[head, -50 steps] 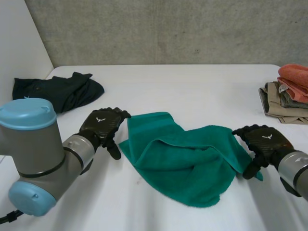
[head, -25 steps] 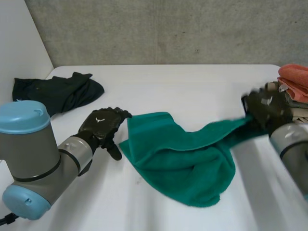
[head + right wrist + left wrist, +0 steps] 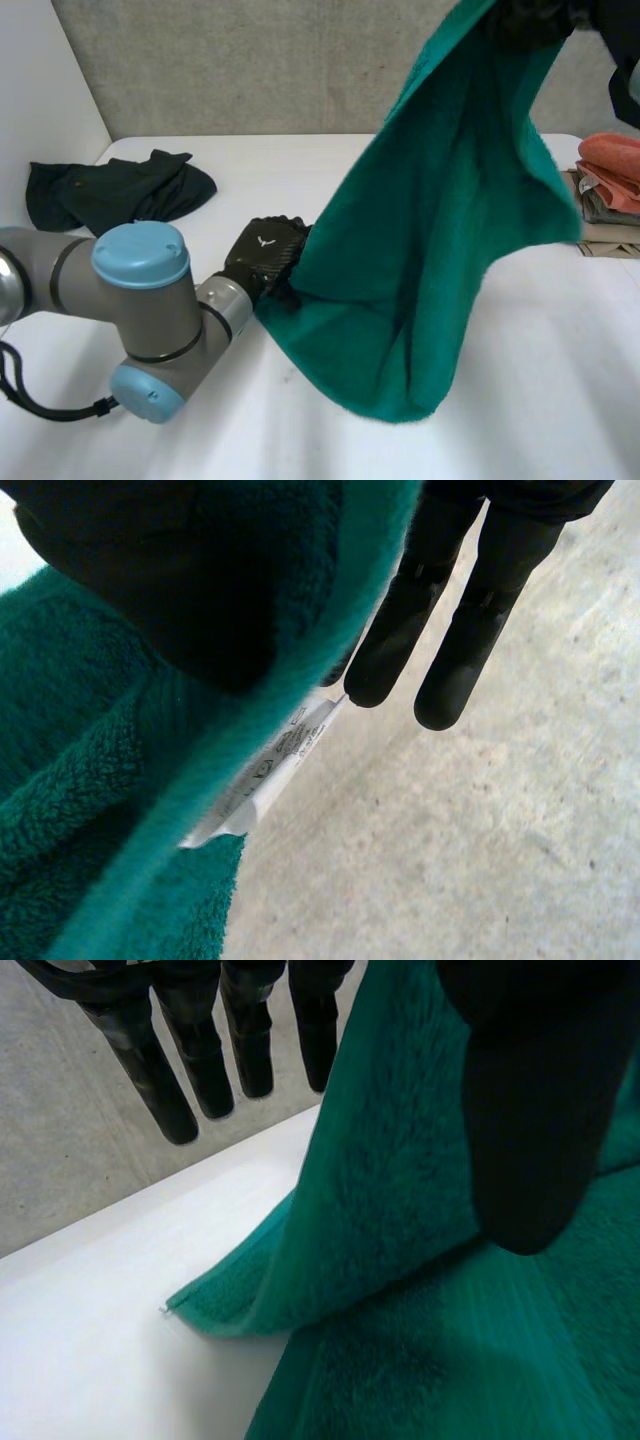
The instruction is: Fold the laundry.
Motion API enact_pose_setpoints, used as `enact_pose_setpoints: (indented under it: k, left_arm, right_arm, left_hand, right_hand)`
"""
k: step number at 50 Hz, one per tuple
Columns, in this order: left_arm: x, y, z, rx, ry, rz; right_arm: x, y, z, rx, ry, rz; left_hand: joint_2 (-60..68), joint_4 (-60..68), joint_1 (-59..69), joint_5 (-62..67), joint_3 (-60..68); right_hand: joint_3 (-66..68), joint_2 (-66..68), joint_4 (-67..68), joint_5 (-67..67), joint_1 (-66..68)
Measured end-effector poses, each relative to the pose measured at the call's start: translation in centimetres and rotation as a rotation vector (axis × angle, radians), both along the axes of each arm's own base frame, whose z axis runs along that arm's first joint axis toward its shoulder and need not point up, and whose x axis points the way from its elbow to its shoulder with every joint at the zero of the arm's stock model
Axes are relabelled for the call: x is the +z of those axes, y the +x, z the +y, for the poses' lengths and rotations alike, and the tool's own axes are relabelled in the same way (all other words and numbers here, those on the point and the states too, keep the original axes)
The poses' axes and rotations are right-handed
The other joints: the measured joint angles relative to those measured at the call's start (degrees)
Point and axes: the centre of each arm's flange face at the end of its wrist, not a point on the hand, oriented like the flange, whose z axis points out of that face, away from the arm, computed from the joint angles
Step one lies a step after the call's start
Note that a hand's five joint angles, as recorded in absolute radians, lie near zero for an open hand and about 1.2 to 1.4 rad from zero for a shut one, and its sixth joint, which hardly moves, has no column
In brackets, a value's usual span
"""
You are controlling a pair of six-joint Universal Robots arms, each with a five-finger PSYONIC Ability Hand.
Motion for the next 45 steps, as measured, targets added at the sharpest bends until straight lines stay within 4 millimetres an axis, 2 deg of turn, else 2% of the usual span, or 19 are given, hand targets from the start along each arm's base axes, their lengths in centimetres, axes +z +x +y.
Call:
enact_pose_setpoints:
  k: [3,5,6,8,11,15,18,24,27,29,31,35,41,43,45]
  left_arm:
    - [-0.1,-0.5,-0.4,-0.001,-0.005,0.003]
    - [-0.2,-0.9,-0.5,-0.002,-0.01,0.002]
    - [-0.1,-1.0,-0.5,0.003,-0.015,0.002]
    - [0.3,-1.0,-0.7,0.034,-0.029,-0.001]
    - [1.8,0.0,-1.3,0.115,-0.064,0.003]
    - [5.8,3.0,-2.1,0.262,-0.14,0.031]
    - [9.4,5.3,-1.7,0.327,-0.214,0.062]
    - [17.2,8.9,1.4,0.344,-0.429,0.117]
    - [19.7,10.0,3.1,0.338,-0.529,0.105]
    - [20.4,10.4,3.6,0.338,-0.565,0.084]
    - [20.4,10.6,3.9,0.338,-0.583,0.047]
    - [17.9,10.4,2.8,0.331,-0.543,-0.077]
    - [10.6,9.2,-0.8,0.291,-0.376,-0.26]
    - [9.1,8.9,-1.7,0.283,-0.345,-0.289]
    - [7.1,8.3,-3.4,0.274,-0.312,-0.321]
  right_arm:
    - [0.6,-0.1,0.7,0.008,-0.012,-0.01]
    - [0.9,-0.3,0.9,0.0,-0.019,-0.017]
    - [1.0,-0.4,1.0,-0.005,-0.021,-0.019]
    - [1.1,-0.8,0.7,-0.026,-0.023,-0.018]
    - [0.8,-1.4,-0.3,-0.071,-0.02,-0.005]
    - [0.1,-3.1,-3.0,-0.176,-0.011,0.036]
    - [-0.4,-4.5,-4.8,-0.248,-0.003,0.067]
    - [-1.1,-6.5,-6.9,-0.342,0.017,0.134]
    - [-1.6,-7.3,-7.5,-0.377,0.034,0.179]
    - [-1.9,-7.5,-7.7,-0.388,0.045,0.199]
    - [-2.5,-7.6,-8.1,-0.396,0.069,0.225]
    - [-5.6,-7.5,-9.5,-0.388,0.186,0.307]
    - [-10.8,-6.5,-12.0,-0.352,0.352,0.387]
    - [-11.8,-6.2,-12.6,-0.344,0.378,0.398]
    - [-13.4,-5.7,-13.8,-0.341,0.406,0.411]
  left_hand:
    - [3.17,2.46,2.19,2.49,3.19]
    - [19.18,19.14,21.26,18.94,19.02]
    - [34.96,34.86,38.63,34.41,34.56]
    - [43.29,42.97,43.65,42.13,42.55]
    - [46.14,46.29,43.65,43.03,45.82]
    - [46.2,46.37,43.65,43.03,45.93]
    - [46.2,46.37,43.65,43.03,45.93]
    - [46.35,46.38,43.65,43.03,45.94]
    - [46.36,46.38,43.65,43.03,45.97]
    - [46.36,46.38,43.65,43.03,45.97]
    - [46.36,46.38,43.65,43.03,45.97]
    - [46.34,46.36,43.65,43.03,45.97]
    - [46.22,46.11,43.65,43.03,45.86]
    - [46.22,46.01,43.65,43.03,45.85]
    - [46.13,45.86,43.65,43.03,45.84]
  right_hand:
    - [0.0,0.0,0.0,0.0,0.0]
    - [0.0,0.0,0.0,0.0,0.0]
    - [0.0,0.0,0.0,0.0,0.0]
    - [0.0,0.0,0.0,0.0,0.0]
    - [0.0,0.0,0.01,0.0,0.0]
    - [0.0,0.0,0.02,0.0,0.0]
    - [0.0,0.0,0.02,0.0,0.0]
    - [0.0,0.0,0.11,0.0,0.0]
    - [0.0,0.0,0.17,0.01,0.0]
    - [0.0,0.0,0.18,0.01,0.0]
    - [0.0,0.0,0.18,0.01,0.0]
    - [0.0,0.0,0.19,0.0,0.0]
    - [0.0,0.0,0.19,0.01,0.0]
    - [0.0,0.0,0.19,0.01,0.0]
    - [0.0,0.0,0.19,0.01,0.0]
